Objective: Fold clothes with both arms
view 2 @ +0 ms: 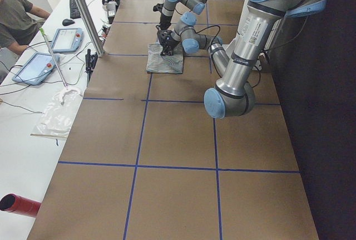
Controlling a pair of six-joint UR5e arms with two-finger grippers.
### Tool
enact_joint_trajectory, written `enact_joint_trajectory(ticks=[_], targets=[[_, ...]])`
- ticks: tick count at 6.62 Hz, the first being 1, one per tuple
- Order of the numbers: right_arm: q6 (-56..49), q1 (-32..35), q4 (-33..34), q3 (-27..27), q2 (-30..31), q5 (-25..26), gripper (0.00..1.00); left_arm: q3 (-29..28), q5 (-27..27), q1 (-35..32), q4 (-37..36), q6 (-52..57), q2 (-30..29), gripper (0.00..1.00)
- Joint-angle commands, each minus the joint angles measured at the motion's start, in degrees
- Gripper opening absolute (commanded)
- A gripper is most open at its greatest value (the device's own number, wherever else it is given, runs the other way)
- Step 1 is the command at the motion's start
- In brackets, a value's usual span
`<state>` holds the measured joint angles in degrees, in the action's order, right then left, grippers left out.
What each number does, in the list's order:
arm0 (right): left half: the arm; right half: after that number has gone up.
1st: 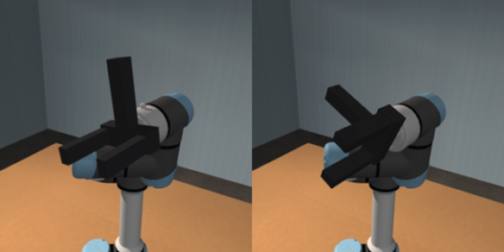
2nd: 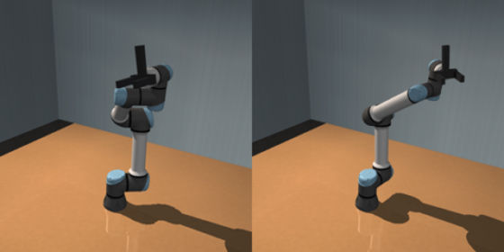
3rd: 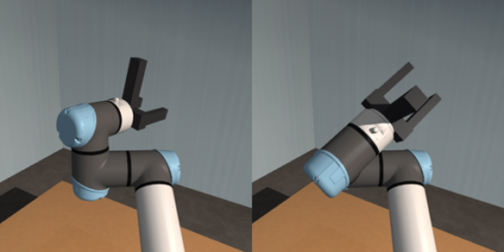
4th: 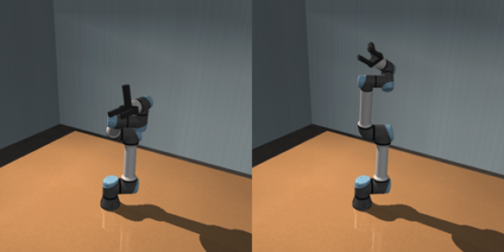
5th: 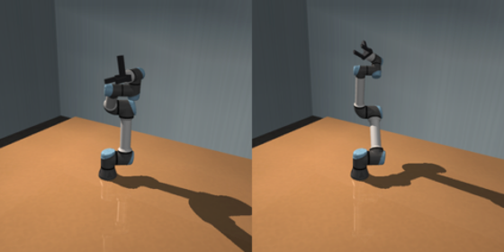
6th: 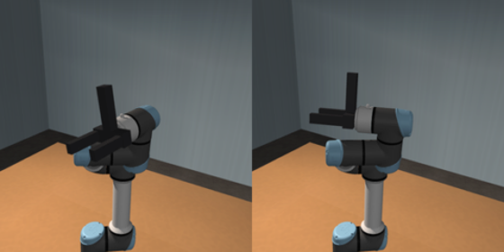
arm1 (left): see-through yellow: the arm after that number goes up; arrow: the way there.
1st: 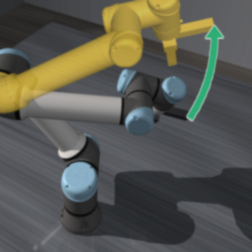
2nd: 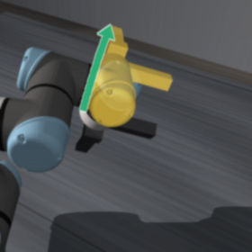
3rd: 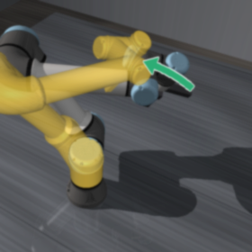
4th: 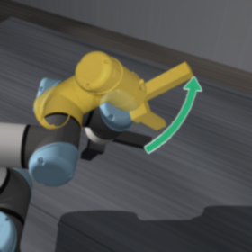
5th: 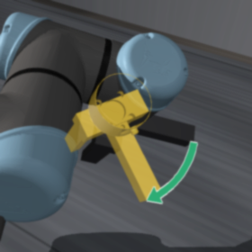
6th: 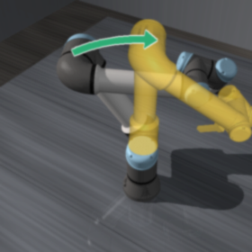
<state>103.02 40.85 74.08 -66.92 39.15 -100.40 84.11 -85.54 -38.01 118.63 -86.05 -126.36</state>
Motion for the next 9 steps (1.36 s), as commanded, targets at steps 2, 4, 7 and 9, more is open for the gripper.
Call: enact_joint_trajectory(ticks=[2, 4, 7, 9], targets=[[-7.75, 6.78, -3.94, 5.84, -4.26, -8.93, 1.00, -4.85, -3.80, -4.44, 4.94, 5.81, -3.20, 0.59], [-11.84, 8.88, -3.85, -3.33, 4.54, -11.99, 1.00, 3.29, -10.04, -6.71, 4.94, 9.29, 2.47, 0.49], [-50.31, 23.78, -3.24, -15.24, 26.87, -23.14, 1.00, 6.78, -37.77, -27.64, 3.98, 50.13, 15.66, 0.55], [-80.20, 38.27, 7.14, -15.43, 32.38, -28.09, 1.00, 4.32, -46.78, -41.21, 1.62, 73.21, 22.18, 0.81]])
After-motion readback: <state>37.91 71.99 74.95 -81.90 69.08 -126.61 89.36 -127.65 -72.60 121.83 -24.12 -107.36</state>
